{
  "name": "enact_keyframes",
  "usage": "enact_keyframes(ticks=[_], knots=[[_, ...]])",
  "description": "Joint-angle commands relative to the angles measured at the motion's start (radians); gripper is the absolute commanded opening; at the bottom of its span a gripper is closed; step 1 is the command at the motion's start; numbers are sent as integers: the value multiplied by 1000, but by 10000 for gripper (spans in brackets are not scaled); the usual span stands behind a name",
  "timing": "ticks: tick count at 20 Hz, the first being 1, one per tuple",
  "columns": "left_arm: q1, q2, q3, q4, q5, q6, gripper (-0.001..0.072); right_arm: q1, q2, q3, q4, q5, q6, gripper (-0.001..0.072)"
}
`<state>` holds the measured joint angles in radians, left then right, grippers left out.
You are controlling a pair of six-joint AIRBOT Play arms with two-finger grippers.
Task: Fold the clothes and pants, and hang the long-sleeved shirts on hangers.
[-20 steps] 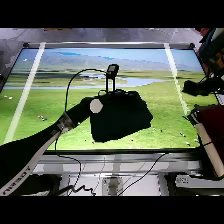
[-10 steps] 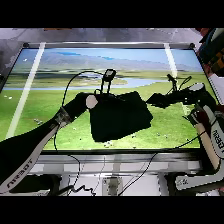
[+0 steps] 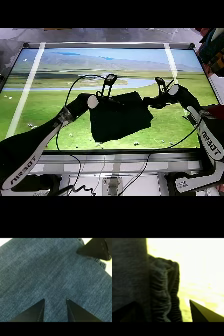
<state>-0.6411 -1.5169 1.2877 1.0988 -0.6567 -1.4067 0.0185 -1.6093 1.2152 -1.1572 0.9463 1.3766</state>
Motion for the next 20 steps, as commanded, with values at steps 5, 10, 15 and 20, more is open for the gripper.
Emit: enact_keyframes(ticks=[5,10,15,20], knots=[[0,-16,0,1,-11,0,313,-58,-173,85,261,312,-77,687],[1,-64,0,9,-12,0,311,36,-251,84,486,339,-185,678],[17,-50,5,168,-78,0,311,108,-211,93,513,187,-219,32],[97,132,5,369,-217,0,292,5,-33,172,467,188,-209,32]])
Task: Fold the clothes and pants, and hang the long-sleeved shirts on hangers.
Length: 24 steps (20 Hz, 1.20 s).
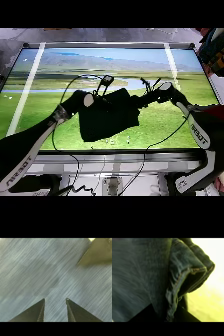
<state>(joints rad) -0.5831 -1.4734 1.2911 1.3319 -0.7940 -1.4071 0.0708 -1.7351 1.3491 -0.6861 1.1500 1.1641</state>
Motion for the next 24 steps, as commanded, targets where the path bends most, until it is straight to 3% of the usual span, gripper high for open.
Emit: enact_keyframes(ticks=[1,7,12,16,19,20,22,24], knots=[[55,132,1,166,-87,1,292,-85,151,51,-6,-16,25,32],[120,329,1,179,-86,0,294,-368,525,115,-191,33,290,33],[120,344,1,179,-86,0,294,-640,798,155,-618,131,513,32],[120,344,1,179,-86,0,294,-891,929,155,-1010,263,533,32],[120,344,1,179,-86,0,294,-1094,946,154,-1075,352,533,48],[120,344,1,179,-86,0,293,-1150,940,154,-1073,372,533,158],[120,344,1,179,-86,0,293,-1228,930,154,-1067,394,536,657],[120,344,1,179,-86,0,294,-1252,927,154,-1049,390,537,687]])
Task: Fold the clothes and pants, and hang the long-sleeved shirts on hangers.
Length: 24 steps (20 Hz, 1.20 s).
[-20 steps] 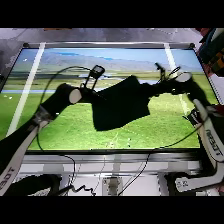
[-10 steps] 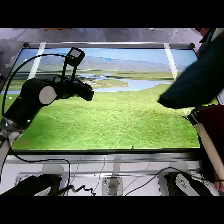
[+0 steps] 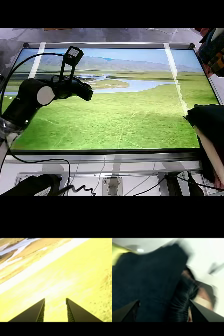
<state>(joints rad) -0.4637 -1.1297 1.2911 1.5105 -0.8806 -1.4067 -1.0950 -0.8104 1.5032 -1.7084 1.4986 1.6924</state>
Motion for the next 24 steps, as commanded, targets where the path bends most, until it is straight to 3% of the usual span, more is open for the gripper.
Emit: enact_keyframes(ticks=[1,2,3,5,6,15,17,20,24], knots=[[0,1,1,0,0,0,294,-86,-1,0,-8,34,9,687],[0,1,1,0,0,0,293,-86,-5,0,28,26,8,683],[0,1,1,0,0,0,293,-84,-13,0,76,21,6,587],[0,1,1,0,0,0,294,-47,-25,-3,111,17,-9,147],[0,1,1,0,0,0,294,-14,-28,-5,119,19,-9,32],[0,1,1,0,0,0,293,600,-39,-38,144,-52,-43,31],[0,1,1,0,0,0,294,778,-39,-74,81,-48,-116,30],[0,1,1,0,0,0,294,1016,-39,-145,-38,-75,-119,30],[0,1,1,0,0,0,293,1146,-48,-219,-100,-136,-117,31]])
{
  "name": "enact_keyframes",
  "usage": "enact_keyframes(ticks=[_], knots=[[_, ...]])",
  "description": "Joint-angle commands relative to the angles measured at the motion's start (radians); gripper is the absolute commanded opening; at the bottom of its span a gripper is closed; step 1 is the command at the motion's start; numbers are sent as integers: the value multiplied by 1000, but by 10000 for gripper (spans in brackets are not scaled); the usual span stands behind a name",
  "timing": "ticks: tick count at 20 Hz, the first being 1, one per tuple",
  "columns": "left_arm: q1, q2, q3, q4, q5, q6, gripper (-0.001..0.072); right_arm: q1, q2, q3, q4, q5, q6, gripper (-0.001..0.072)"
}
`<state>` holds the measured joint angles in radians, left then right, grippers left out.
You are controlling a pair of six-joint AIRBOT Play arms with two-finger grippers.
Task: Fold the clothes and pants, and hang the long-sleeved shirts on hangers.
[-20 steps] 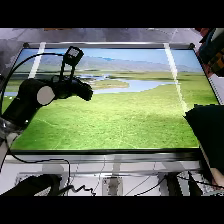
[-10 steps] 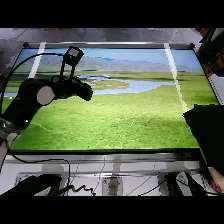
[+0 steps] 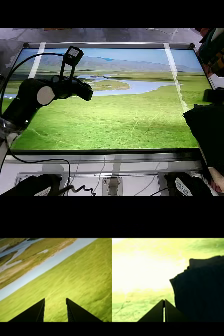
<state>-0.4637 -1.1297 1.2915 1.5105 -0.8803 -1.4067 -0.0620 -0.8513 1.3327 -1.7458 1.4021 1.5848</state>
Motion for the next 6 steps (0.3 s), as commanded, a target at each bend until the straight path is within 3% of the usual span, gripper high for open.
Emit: enact_keyframes(ticks=[1,6], knots=[[0,1,0,0,0,0,294,114,-15,-51,-42,-33,-9,32],[0,1,0,0,0,0,293,113,-23,-51,-5,-34,-8,32]])
